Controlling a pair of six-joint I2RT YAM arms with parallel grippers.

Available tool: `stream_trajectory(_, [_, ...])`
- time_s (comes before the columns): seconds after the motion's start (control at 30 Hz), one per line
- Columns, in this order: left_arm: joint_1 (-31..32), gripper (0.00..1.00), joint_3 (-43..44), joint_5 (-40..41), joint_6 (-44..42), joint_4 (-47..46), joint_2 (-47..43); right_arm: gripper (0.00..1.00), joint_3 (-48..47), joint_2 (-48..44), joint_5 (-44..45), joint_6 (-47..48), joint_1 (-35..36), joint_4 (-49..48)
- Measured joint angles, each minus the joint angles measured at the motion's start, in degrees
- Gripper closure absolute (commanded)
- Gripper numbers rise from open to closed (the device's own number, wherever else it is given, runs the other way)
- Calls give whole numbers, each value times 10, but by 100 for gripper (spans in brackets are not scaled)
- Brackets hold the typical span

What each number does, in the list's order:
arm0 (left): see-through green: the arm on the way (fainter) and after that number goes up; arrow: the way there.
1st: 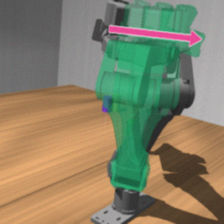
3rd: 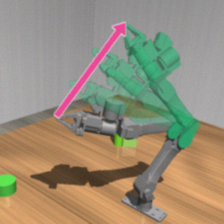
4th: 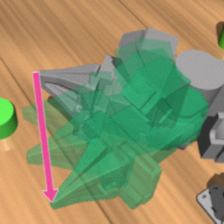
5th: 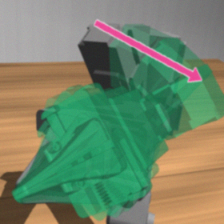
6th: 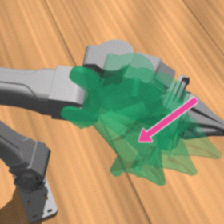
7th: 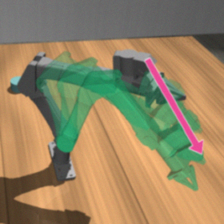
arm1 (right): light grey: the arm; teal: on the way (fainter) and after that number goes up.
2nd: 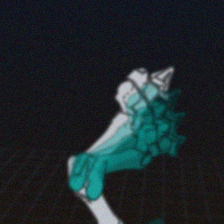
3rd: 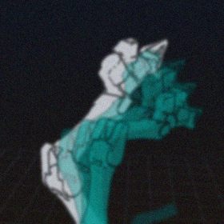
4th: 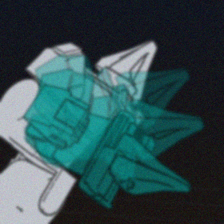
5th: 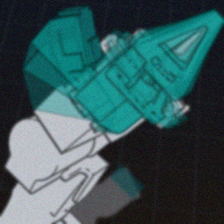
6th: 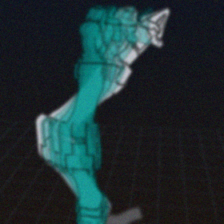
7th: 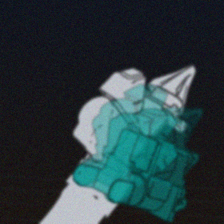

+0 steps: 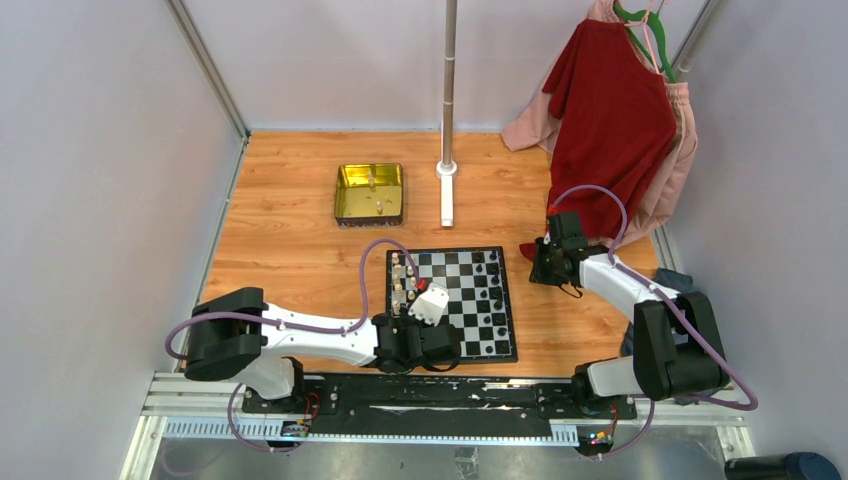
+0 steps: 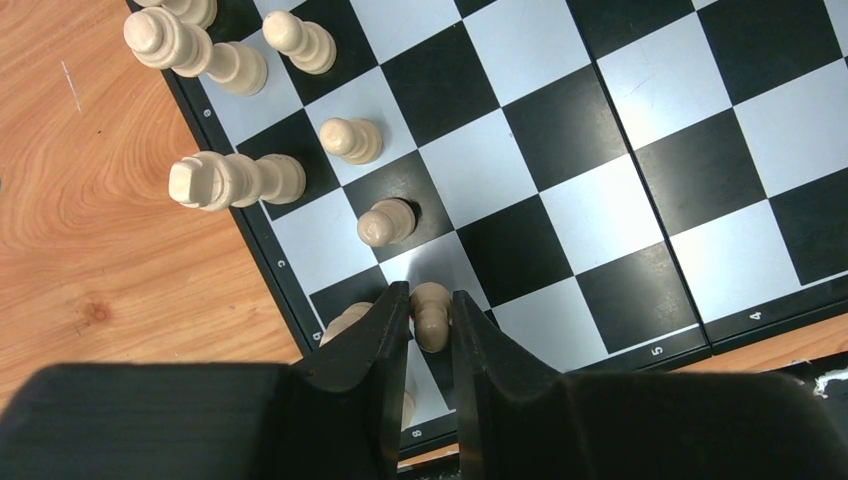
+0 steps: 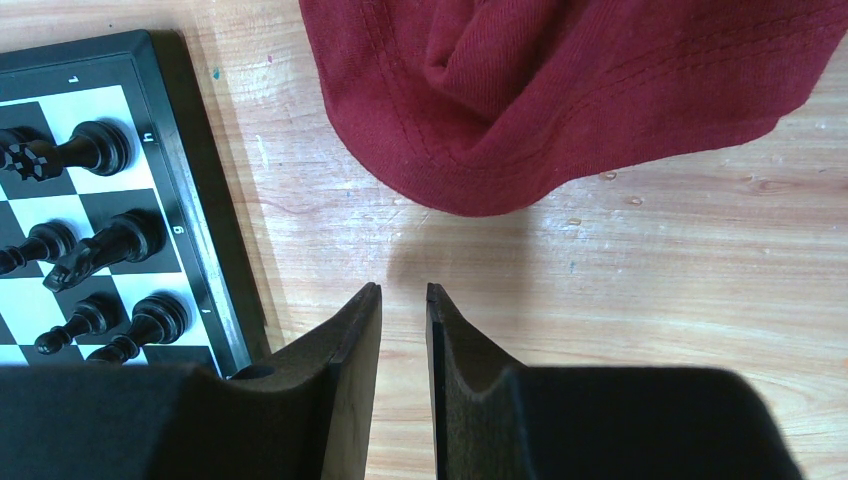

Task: Set up the chess pieces on the board
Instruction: Place the chess piece on the chessboard, then pick up the chess piece from the storage box.

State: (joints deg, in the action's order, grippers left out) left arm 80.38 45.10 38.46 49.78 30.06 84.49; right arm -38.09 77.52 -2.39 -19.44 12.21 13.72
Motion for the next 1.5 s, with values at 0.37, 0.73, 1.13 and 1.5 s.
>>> stream_trajectory(0.37, [0,67,0,3,0,1,2,72,0,0,0,0,0,0])
stream_trajectory(0.73, [0,69,10,4,-3,7,2,72,0,0,0,0,0,1])
stream_trajectory(1.13, [4,70,88,-4,-2,83,-61,72,0,-6,0,7,0,9])
stream_trajectory(1.5, [-106,69,215,23,-120,111,-86,72,0,-18,0,8,0,11])
